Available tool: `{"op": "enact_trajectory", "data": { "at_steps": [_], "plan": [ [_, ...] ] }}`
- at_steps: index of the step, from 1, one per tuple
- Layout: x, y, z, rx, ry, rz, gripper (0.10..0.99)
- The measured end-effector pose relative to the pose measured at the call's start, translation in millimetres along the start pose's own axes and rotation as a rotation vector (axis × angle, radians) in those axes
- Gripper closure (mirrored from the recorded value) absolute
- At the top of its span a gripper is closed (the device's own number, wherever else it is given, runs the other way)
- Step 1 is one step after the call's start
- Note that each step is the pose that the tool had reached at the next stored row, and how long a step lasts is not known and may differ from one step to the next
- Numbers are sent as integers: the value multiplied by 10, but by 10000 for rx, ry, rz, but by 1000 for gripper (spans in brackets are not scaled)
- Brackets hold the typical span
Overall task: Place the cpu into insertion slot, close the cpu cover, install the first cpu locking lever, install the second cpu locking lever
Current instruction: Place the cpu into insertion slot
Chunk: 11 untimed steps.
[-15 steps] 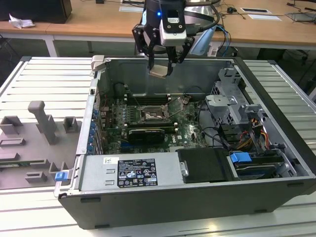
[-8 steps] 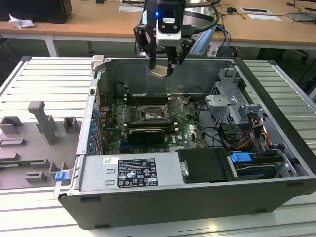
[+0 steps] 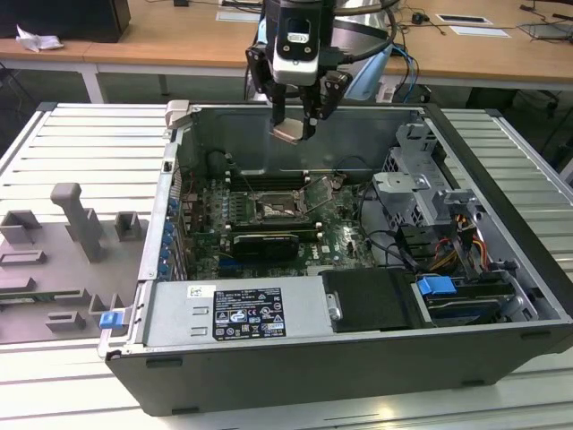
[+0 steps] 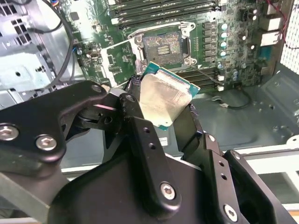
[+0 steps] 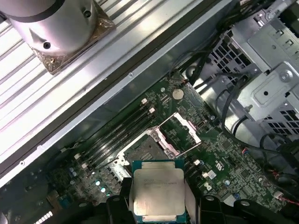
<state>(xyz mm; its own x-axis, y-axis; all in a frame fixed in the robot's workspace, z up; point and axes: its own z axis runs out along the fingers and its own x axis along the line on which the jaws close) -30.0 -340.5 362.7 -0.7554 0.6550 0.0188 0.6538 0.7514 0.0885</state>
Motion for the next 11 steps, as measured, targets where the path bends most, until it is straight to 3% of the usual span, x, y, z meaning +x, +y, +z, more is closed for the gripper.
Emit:
{"op": "enact_trajectory", "data": {
  "at_steps": [2,11],
  "plan": [
    [0,0,2,-9,-42,478,557],
    [0,-1,9,-31,-143,1615,557]
  ]
}}
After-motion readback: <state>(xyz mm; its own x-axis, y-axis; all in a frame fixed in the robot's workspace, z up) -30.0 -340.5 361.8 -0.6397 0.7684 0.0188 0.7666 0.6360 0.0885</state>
